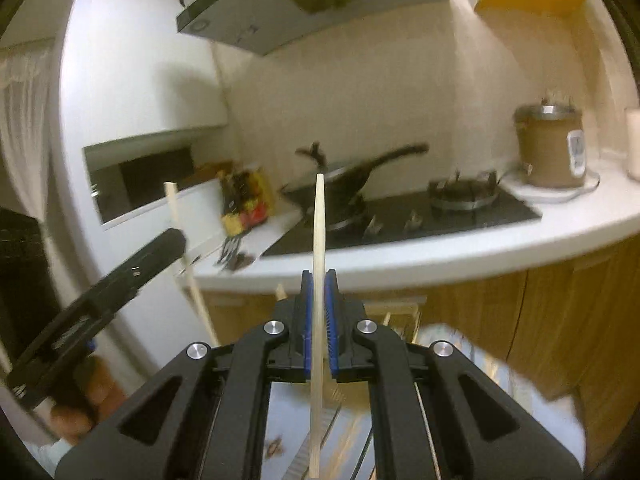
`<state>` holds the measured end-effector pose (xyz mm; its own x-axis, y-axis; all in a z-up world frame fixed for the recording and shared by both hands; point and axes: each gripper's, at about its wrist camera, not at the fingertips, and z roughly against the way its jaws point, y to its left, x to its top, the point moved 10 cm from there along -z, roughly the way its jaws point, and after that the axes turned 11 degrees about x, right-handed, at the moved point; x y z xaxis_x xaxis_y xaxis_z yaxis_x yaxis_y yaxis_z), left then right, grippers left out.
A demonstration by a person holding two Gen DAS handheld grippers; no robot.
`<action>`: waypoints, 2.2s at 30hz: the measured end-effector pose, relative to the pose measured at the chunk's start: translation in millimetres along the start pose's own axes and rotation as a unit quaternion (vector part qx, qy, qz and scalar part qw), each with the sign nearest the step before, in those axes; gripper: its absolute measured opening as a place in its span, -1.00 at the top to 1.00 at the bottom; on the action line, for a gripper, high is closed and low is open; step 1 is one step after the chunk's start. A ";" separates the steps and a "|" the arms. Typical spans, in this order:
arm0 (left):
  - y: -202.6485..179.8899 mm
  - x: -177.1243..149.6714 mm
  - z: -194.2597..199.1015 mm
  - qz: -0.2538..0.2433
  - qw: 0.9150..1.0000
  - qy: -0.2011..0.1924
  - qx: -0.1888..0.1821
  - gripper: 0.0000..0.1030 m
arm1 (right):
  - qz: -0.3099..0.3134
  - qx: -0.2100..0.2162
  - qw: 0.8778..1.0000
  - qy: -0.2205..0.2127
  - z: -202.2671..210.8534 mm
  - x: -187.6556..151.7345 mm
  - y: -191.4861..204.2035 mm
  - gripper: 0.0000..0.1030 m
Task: Organize utensils
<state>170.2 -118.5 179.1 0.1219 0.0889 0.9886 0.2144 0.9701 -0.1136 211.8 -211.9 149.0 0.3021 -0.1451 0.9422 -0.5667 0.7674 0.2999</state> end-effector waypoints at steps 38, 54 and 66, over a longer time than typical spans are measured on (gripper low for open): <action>54.9 -34.4 -101.9 0.071 0.997 0.031 0.027 0.26 | 0.012 -0.125 0.990 -0.065 -37.8 -16.0 -69.9 -0.25; 54.5 -42.5 27.3 0.034 0.997 0.034 0.058 -0.57 | 0.052 -0.145 0.988 -0.011 44.8 -60.8 -1.8 -0.80; 67.0 -83.8 66.0 -0.002 0.989 0.043 0.142 -0.74 | 0.036 -0.146 0.988 -0.029 57.1 -108.0 9.3 -0.85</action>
<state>110.4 -46.1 95.2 0.2071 0.0773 0.9753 -0.0644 0.9958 -0.0653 130.2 -224.7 58.6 0.2194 -0.1122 0.9692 -0.3372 0.9234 0.1832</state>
